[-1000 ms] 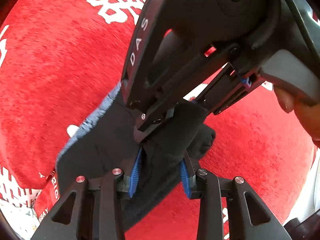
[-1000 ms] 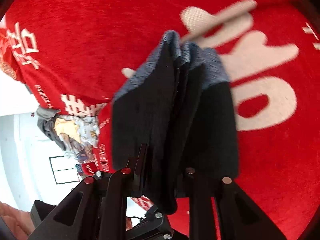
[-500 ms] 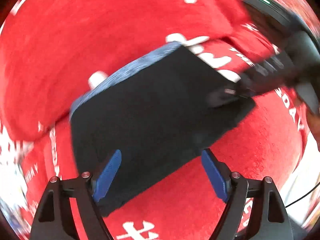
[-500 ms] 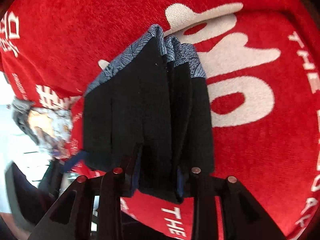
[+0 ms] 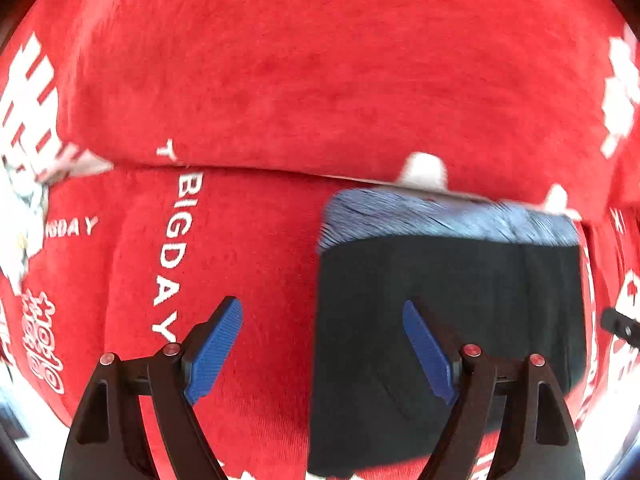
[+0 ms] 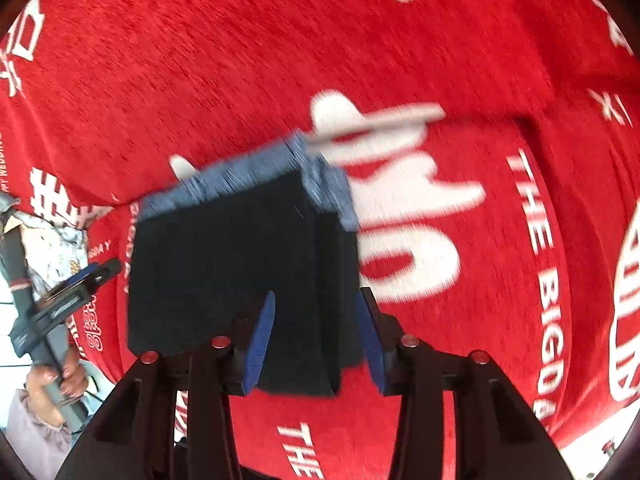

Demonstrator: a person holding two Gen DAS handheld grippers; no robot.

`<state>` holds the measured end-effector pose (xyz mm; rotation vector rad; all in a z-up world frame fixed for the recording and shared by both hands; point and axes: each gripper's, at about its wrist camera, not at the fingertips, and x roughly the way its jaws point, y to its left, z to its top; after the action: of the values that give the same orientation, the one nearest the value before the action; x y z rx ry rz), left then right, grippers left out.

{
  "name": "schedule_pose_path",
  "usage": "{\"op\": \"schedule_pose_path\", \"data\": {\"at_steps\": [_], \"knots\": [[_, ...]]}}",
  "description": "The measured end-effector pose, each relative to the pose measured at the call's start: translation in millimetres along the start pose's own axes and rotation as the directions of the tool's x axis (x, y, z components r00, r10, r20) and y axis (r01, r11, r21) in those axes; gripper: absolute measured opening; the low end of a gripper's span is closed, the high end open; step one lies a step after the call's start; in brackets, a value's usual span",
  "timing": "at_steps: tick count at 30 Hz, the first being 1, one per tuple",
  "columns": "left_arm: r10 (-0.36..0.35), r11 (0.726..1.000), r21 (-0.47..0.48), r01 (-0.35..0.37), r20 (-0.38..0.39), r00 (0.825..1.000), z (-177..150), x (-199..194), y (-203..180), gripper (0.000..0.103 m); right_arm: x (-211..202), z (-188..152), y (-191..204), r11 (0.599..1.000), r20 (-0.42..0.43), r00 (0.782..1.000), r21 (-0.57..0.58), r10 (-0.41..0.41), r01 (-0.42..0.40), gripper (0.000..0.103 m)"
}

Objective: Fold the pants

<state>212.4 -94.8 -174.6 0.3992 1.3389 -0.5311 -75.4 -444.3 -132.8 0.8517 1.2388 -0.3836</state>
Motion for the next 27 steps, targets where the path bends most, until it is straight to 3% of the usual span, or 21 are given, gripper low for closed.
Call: {"op": "schedule_pose_path", "data": {"at_steps": [4, 7, 9, 10, 11, 12, 22, 25, 27], "knots": [[-0.004, 1.000, -0.013, 0.003, -0.075, 0.997, -1.1, 34.4, 4.0, 0.083, 22.1, 23.8, 36.3, 0.995, -0.015, 1.000, -0.097, 0.027, -0.028, 0.040], [0.018, 1.000, 0.016, -0.016, -0.068, 0.998, -10.3, 40.2, -3.2, 0.084, 55.7, 22.7, 42.0, 0.991, -0.104, 0.994, -0.136, -0.034, 0.020, 0.039], [0.006, 1.000, 0.012, -0.006, -0.071, 0.997, -12.3, 37.6, -1.6, 0.084, 64.7, 15.3, 36.3, 0.988, -0.117, 0.991, -0.146, -0.060, 0.042, 0.038], [0.001, 1.000, 0.011, 0.000, -0.077, 0.997, -13.2, 36.0, -0.7, 0.085, 63.6, 12.6, 32.7, 0.990, -0.105, 0.993, -0.140, -0.049, 0.034, 0.038], [-0.011, 1.000, 0.010, 0.012, -0.086, 0.996, -13.3, 36.4, 0.8, 0.097, 60.7, 9.8, 28.2, 0.992, -0.103, 0.994, -0.121, -0.043, 0.030, 0.038], [-0.018, 1.000, 0.010, 0.019, -0.101, 0.995, -12.1, 38.4, 1.7, 0.103, 59.6, 9.4, 26.8, 0.994, -0.106, 0.993, -0.106, -0.048, 0.037, 0.038], [-0.030, 0.999, 0.016, 0.032, -0.120, 0.992, -20.1, 43.8, 1.3, 0.103, 51.7, -9.3, 23.4, 0.999, -0.103, 0.995, -0.030, -0.017, 0.014, 0.040], [-0.029, 0.999, 0.023, 0.032, -0.121, 0.992, -22.3, 47.5, 4.0, 0.103, 51.8, -10.4, 17.2, 1.000, -0.101, 0.995, 0.007, 0.004, -0.003, 0.045], [-0.026, 0.999, 0.031, 0.030, -0.121, 0.992, -22.1, 47.4, 2.9, 0.103, 50.9, -10.8, 11.9, 1.000, -0.096, 0.995, 0.014, -0.007, 0.009, 0.061]]}}
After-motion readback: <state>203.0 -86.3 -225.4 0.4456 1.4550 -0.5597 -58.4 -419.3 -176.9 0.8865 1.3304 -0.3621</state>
